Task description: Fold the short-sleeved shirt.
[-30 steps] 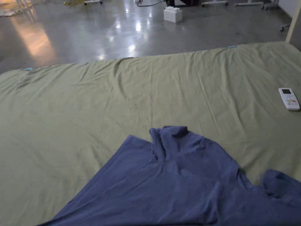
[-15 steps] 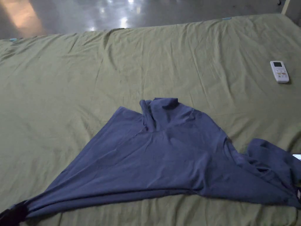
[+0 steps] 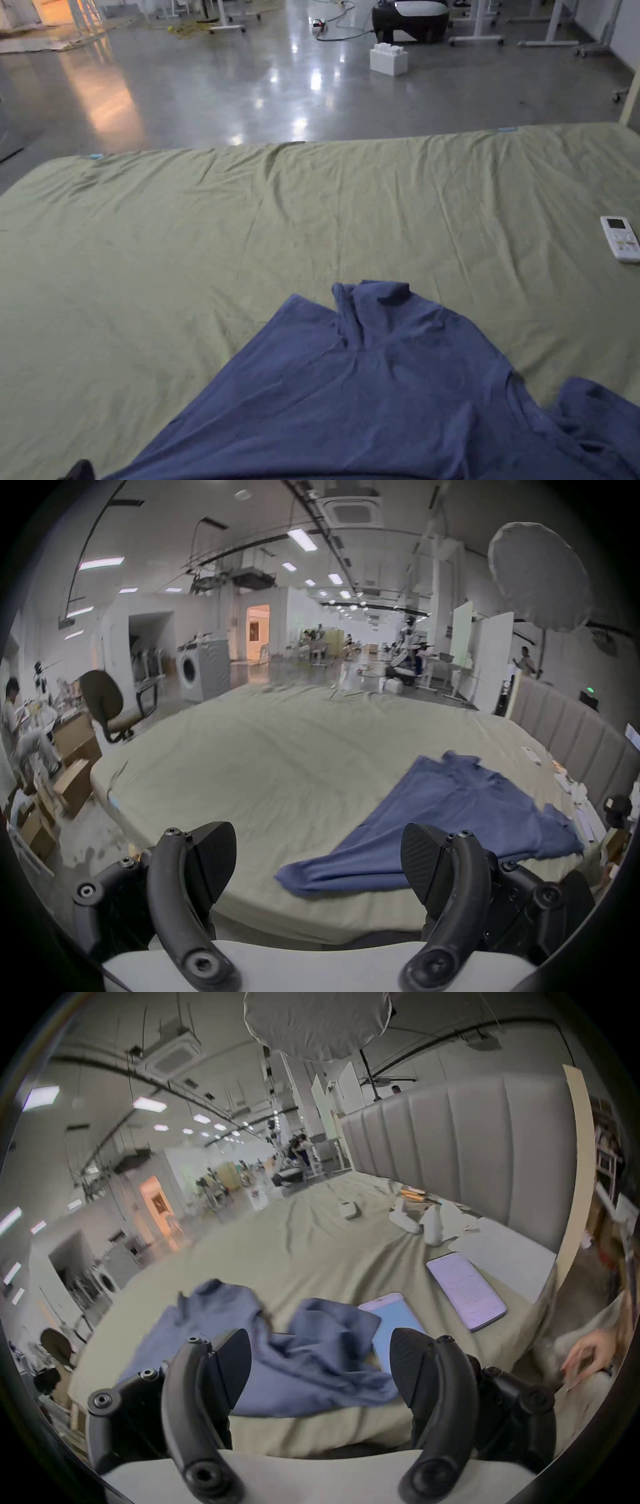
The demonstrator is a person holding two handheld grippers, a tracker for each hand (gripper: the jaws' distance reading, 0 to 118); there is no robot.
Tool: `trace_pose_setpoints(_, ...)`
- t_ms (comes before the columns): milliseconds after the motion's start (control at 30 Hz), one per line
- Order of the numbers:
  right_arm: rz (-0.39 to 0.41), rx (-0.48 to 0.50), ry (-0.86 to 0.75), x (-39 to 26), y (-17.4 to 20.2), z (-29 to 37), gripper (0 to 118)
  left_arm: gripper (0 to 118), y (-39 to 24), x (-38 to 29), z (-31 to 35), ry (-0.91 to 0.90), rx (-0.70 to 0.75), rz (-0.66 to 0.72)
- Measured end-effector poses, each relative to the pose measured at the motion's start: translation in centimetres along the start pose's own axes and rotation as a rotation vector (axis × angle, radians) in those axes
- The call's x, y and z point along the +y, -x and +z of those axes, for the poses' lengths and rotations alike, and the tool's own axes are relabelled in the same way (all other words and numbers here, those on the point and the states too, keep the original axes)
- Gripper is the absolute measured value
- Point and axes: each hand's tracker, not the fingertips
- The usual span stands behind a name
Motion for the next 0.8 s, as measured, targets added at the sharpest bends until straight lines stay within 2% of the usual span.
trace_pose_setpoints(133,0.088,0.07,-0.062,0.5,4.3,1.2,85,95,-4.2,1.2,2.4,-0.112,-0.075,-0.092)
trace_pose_setpoints(233,0.178,0.117,-0.115,1.7,7.2,2.3,84,82,-6.5,2.3,3.9,-0.197,-0.097,-0.156)
trace_pose_setpoints(300,0.284,0.157,-0.158,2.4,8.7,3.2,71,71,-7.5,2.9,4.6,-0.223,-0.092,-0.165)
trace_pose_setpoints(333,0.33,0.162,-0.175,2.7,9.3,3.6,59,61,-7.7,3.1,4.9,-0.227,-0.105,-0.164)
trace_pose_setpoints(400,0.374,0.168,-0.207,3.1,10.0,4.3,23,14,-7.8,3.6,5.5,-0.214,-0.168,-0.173)
trace_pose_setpoints(433,0.359,0.183,-0.2,3.2,10.1,4.5,17,7,-7.9,3.5,5.8,-0.213,-0.167,-0.185)
trace_pose_setpoints(533,0.348,0.227,-0.166,3.0,9.7,4.4,1,0,-7.8,3.2,6.7,-0.176,-0.195,-0.213)
trace_pose_setpoints(600,0.358,0.225,-0.184,2.6,9.8,4.5,0,0,-7.5,2.9,7.3,-0.179,-0.186,-0.209)
trace_pose_setpoints(633,0.351,0.244,-0.126,2.3,10.0,4.2,0,0,-7.2,2.8,7.6,-0.179,-0.182,-0.194)
trace_pose_setpoints(700,0.362,0.236,-0.141,1.8,10.3,4.1,0,0,-6.6,2.6,8.5,-0.259,-0.142,-0.145)
trace_pose_setpoints(800,0.36,0.246,-0.118,1.4,10.7,3.9,0,0,-4.9,3.3,8.7,-0.237,-0.097,-0.06)
